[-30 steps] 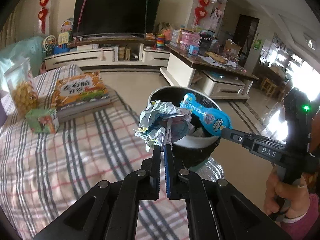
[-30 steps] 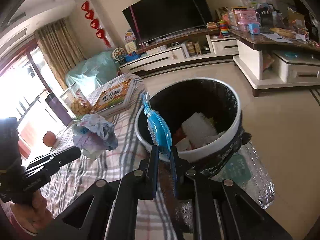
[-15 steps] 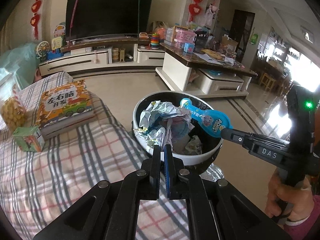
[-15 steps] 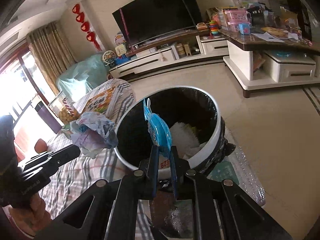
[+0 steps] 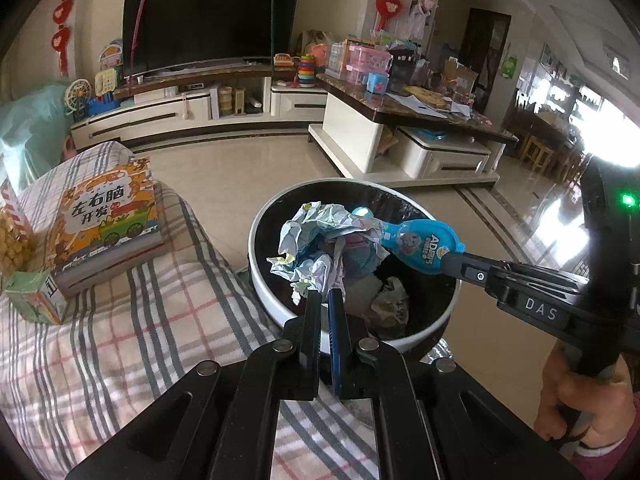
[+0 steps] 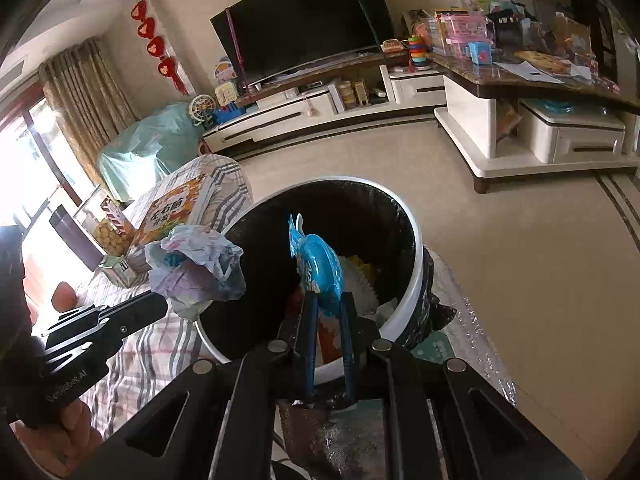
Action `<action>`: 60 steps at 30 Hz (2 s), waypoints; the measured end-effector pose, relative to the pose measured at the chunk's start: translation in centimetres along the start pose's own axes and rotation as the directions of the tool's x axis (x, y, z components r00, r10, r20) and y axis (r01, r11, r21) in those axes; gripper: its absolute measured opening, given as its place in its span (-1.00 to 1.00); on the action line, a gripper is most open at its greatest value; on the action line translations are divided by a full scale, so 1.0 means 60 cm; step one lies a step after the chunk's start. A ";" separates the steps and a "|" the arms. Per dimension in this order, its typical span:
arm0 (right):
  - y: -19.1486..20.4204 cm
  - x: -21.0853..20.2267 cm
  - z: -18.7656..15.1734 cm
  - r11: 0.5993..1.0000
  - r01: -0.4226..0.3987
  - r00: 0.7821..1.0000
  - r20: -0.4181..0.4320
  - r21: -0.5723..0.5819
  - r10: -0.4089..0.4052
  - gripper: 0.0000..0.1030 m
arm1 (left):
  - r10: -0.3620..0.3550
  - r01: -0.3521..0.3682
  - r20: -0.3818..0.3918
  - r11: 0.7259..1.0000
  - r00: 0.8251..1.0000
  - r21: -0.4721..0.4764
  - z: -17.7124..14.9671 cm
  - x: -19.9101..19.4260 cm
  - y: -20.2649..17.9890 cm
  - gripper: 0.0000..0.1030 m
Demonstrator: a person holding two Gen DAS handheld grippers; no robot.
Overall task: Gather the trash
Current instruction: 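Carry the foil wrapper and blue bottle over the bin with both tools, then open both tools to drop the foil wrapper and bottle into the bin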
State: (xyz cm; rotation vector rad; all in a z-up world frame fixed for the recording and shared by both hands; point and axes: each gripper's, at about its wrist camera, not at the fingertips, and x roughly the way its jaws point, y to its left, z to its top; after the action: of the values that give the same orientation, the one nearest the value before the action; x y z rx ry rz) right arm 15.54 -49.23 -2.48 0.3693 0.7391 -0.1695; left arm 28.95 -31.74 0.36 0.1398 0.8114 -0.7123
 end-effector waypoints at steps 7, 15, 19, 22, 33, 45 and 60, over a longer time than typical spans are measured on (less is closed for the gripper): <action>0.001 0.010 0.003 1.000 0.009 1.000 -0.013 -0.006 -0.009 -0.99 | 0.004 -0.004 -0.007 1.000 1.000 0.008 0.015 0.018 -0.007 -0.95; 0.006 0.020 0.011 1.000 0.016 1.000 -0.023 -0.016 -0.017 -0.99 | 0.014 -0.014 -0.026 1.000 1.000 0.010 0.020 0.036 -0.010 -0.95; 0.008 0.022 0.015 1.000 0.015 1.000 -0.023 -0.018 -0.015 -0.99 | 0.019 -0.019 -0.036 1.000 0.999 0.010 0.022 0.045 -0.010 -0.95; 0.009 0.024 0.017 1.000 0.017 1.000 -0.024 -0.018 -0.018 -0.99 | 0.020 -0.020 -0.043 1.000 0.999 0.007 0.025 0.049 -0.011 -0.95; 0.004 0.032 0.033 1.000 0.018 0.999 -0.031 -0.006 -0.019 -0.99 | 0.020 -0.020 -0.052 1.000 0.998 0.011 0.036 0.059 -0.015 -0.95; 0.000 0.026 0.036 1.000 0.023 0.999 -0.025 0.008 -0.023 -0.85 | 0.006 -0.007 -0.058 1.000 0.998 -0.017 0.038 0.053 -0.005 -0.67; 0.038 -0.067 -0.019 0.993 -0.073 0.992 0.107 0.098 0.062 0.58 | 0.061 -0.049 0.085 0.990 0.995 -0.134 -0.091 -0.107 0.051 0.24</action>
State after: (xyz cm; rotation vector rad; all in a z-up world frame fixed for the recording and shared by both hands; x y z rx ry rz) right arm 12.53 -46.59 0.10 0.4785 0.6161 -0.1617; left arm 24.48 -23.98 0.65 0.0114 0.7638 -0.6069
